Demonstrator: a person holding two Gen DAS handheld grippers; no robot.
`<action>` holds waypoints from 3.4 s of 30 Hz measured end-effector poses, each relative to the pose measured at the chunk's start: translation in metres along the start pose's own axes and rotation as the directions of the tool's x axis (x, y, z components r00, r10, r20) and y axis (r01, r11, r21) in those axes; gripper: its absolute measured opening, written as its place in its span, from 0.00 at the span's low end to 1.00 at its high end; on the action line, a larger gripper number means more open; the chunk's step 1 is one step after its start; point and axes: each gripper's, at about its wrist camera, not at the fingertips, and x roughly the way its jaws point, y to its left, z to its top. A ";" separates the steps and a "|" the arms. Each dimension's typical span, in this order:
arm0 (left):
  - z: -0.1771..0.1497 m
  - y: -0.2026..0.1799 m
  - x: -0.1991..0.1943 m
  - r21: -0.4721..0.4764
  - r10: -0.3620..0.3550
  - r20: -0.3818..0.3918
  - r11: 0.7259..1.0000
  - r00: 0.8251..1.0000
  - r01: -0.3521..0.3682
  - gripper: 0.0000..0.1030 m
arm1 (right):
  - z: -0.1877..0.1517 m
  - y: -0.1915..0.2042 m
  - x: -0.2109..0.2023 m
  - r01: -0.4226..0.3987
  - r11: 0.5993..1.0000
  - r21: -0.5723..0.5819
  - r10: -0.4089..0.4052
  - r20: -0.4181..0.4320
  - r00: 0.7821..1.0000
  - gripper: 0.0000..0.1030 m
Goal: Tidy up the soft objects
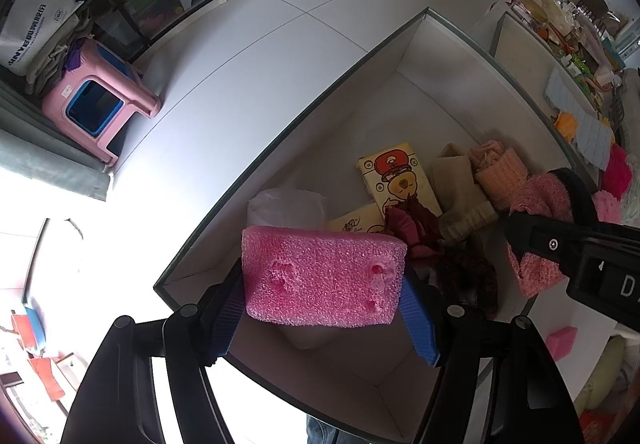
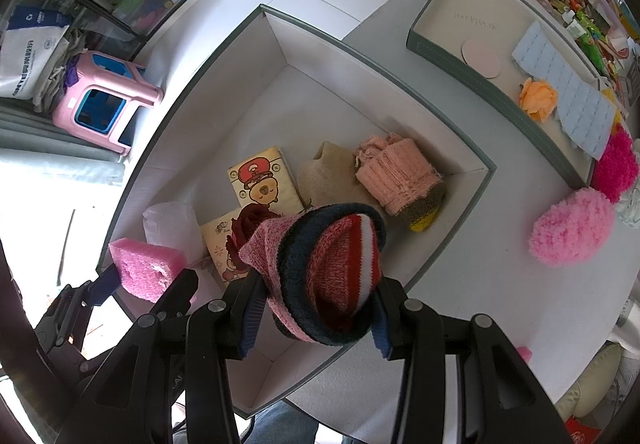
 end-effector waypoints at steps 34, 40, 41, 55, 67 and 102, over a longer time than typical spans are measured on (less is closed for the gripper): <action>-0.013 -0.009 -0.023 0.044 -0.073 0.082 0.997 0.994 0.069 0.99 | -0.023 -0.016 -0.040 -0.011 1.000 0.027 0.006 0.146 0.989 1.00; -0.014 -0.007 -0.036 0.041 -0.084 0.111 0.996 0.990 0.080 0.99 | -0.036 -0.020 -0.053 -0.016 0.999 0.032 0.010 0.169 0.986 1.00; -0.015 -0.005 -0.037 0.040 -0.080 0.114 0.996 0.990 0.076 0.99 | -0.038 -0.020 -0.055 -0.017 0.999 0.034 0.011 0.171 0.985 1.00; -0.032 -0.012 -0.048 0.053 -0.010 0.117 0.999 0.993 0.004 0.99 | -0.060 -0.023 -0.068 -0.030 0.999 0.039 0.022 0.189 0.982 1.00; -0.039 -0.020 -0.055 0.092 0.006 0.113 0.996 0.994 -0.016 0.99 | -0.068 -0.024 -0.071 -0.033 0.998 0.044 0.024 0.191 0.981 1.00; -0.042 -0.030 -0.063 0.150 0.057 0.127 0.986 0.990 -0.076 0.99 | -0.076 -0.020 -0.073 -0.016 1.000 0.010 0.014 0.180 0.983 1.00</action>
